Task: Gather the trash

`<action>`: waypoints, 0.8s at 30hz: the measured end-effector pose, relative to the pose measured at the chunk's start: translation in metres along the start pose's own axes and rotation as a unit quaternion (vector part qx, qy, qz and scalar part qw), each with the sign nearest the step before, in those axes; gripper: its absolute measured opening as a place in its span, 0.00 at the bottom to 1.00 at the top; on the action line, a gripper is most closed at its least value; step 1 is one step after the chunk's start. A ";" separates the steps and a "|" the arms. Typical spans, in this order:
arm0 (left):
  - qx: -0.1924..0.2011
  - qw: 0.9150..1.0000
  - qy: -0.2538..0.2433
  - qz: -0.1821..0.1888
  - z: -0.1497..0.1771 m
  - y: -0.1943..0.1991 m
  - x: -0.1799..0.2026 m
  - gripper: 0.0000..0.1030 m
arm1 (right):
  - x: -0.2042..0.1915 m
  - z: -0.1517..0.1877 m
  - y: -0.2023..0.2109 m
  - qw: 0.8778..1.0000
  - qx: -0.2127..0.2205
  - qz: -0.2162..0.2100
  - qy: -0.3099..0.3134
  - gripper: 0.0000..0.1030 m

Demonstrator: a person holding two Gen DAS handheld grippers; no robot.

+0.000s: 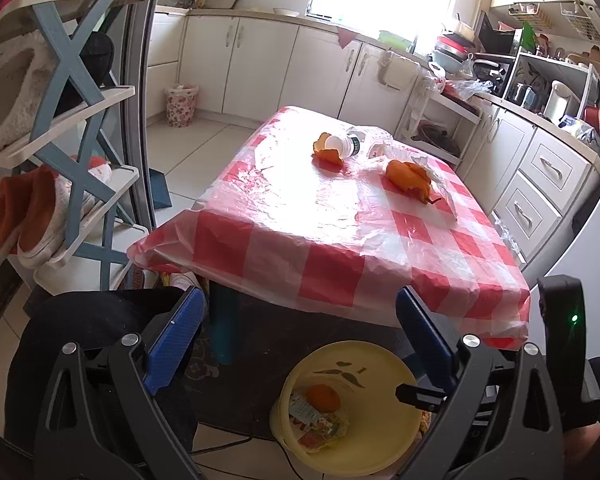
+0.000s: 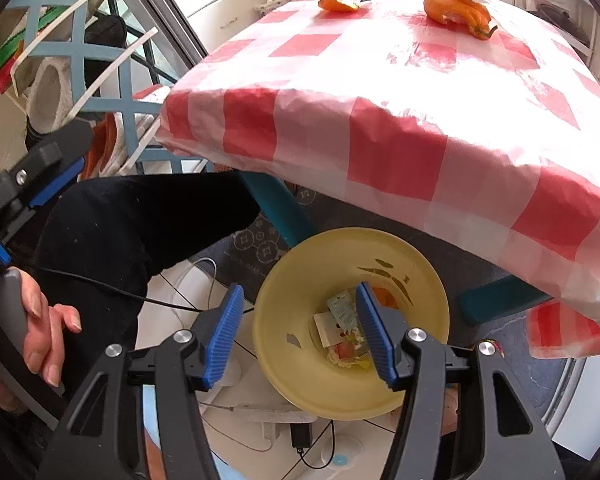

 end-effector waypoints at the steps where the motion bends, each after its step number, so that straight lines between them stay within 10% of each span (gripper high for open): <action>1: 0.001 1.000 -0.001 0.000 0.000 0.000 0.000 0.90 | 0.000 -0.001 0.001 1.000 0.003 -0.001 -0.001 0.55; 24: 0.005 1.000 -0.004 -0.003 -0.001 0.003 0.000 0.90 | 0.002 -0.004 0.013 0.999 0.030 -0.014 -0.016 0.56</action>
Point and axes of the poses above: each gripper's, at about its wrist camera, not at the fingertips, and y roughly against the way its jaws point, x to its right, z to its underside, the point moved 3 cm from there along -y, roughly the way its jaws point, and after that the axes turned 6 degrees about -z, right-handed, at the moved point
